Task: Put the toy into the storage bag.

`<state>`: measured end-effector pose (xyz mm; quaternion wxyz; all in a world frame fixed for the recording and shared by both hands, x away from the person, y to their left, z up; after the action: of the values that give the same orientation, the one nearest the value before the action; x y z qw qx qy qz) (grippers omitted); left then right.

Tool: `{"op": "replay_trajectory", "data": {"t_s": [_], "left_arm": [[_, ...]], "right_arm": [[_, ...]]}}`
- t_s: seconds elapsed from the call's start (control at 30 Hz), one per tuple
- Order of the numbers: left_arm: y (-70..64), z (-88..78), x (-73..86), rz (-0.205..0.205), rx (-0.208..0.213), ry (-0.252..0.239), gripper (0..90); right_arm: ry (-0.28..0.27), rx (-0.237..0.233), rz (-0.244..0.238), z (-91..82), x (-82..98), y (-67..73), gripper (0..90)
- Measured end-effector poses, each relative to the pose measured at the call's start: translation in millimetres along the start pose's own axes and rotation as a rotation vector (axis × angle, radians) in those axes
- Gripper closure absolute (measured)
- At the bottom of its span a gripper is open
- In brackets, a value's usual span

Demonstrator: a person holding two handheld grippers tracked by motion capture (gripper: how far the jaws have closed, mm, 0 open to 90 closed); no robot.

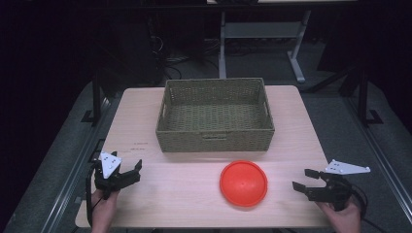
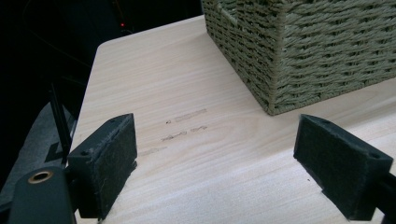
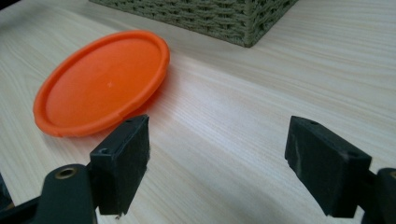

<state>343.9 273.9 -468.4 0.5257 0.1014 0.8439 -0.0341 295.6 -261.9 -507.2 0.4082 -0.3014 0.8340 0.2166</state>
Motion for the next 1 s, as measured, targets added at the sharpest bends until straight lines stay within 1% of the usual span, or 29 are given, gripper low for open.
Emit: {"op": "replay_trajectory", "data": {"t_s": [0.07,0.13,0.17,0.23,0.27,0.3,0.33,0.47,0.53,0.57,0.63,0.7,0.8,0.83,0.9,0.97,1.0], "left_arm": [[0.0,-0.8,1.0,-0.013,0.003,0.004,12.8],[0.6,-1.3,0.2,-0.018,0.004,-0.008,12.8],[0.7,-1.2,0.3,-0.015,0.006,-0.005,12.8],[-0.5,0.3,0.4,-0.015,0.012,-0.001,12.8],[-0.2,1.0,0.7,-0.008,0.011,-0.001,12.8],[-0.8,1.7,1.4,-0.01,0.014,0.003,12.8],[-0.8,2.0,1.5,-0.006,0.016,0.004,12.8],[-0.1,0.9,2.2,-0.007,0.013,0.008,12.9],[0.5,0.4,2.0,-0.007,0.009,0.003,12.8],[0.8,-0.1,1.9,-0.014,0.007,-0.001,12.8],[2.2,-0.6,2.1,-0.012,0.006,0.001,12.8],[2.8,-0.1,2.1,-0.017,0.003,0.001,12.9],[3.6,0.4,2.9,-0.015,0.0,0.004,12.8],[3.5,0.4,2.9,-0.014,0.002,0.004,12.8],[3.6,0.3,2.7,-0.013,0.002,0.003,12.8],[4.1,0.2,2.8,-0.013,-0.001,0.005,12.8],[4.1,0.2,2.8,-0.013,-0.001,0.005,12.8]], "right_arm": [[-0.007,-0.006,0.0,0.0,-2.2,-0.2,21.4],[-0.008,-0.008,0.002,0.4,-4.4,0.1,21.4],[-0.005,-0.013,0.003,0.9,-5.7,1.8,21.4],[0.004,-0.011,-0.01,2.2,-7.0,2.3,21.4],[0.007,-0.014,-0.004,2.6,-8.2,3.5,21.4],[0.009,-0.02,-0.011,3.1,-9.6,4.3,21.4],[0.011,-0.016,-0.02,3.7,-11.5,4.5,21.0],[0.007,-0.028,-0.02,6.4,-18.3,8.1,20.9],[0.008,-0.034,-0.022,7.3,-20.0,9.5,20.9],[0.015,-0.043,-0.026,8.5,-21.7,11.5,20.9],[0.023,-0.055,-0.043,10.9,-25.4,16.8,20.9],[0.032,-0.062,-0.049,12.6,-26.0,18.7,20.4],[0.049,-0.075,-0.047,15.2,-27.5,22.3,19.9],[0.045,-0.075,-0.062,16.3,-28.6,22.0,19.8],[0.062,-0.083,-0.066,18.8,-29.9,24.7,19.6],[0.063,-0.089,-0.073,20.6,-31.7,26.6,19.5],[0.072,-0.09,-0.076,21.0,-32.2,27.4,19.5]]}}
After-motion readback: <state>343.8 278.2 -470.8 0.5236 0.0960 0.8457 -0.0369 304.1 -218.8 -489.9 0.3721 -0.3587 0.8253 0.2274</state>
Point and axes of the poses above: each handheld gripper's, and its own axes: z roughly forward along the jaws, x roughly out of its underside, y roughly to its left, the point moved 10 cm from there along z, roughly forward along the jaws, and after that the axes turned 8 degrees about -z, right-handed, at the moved point
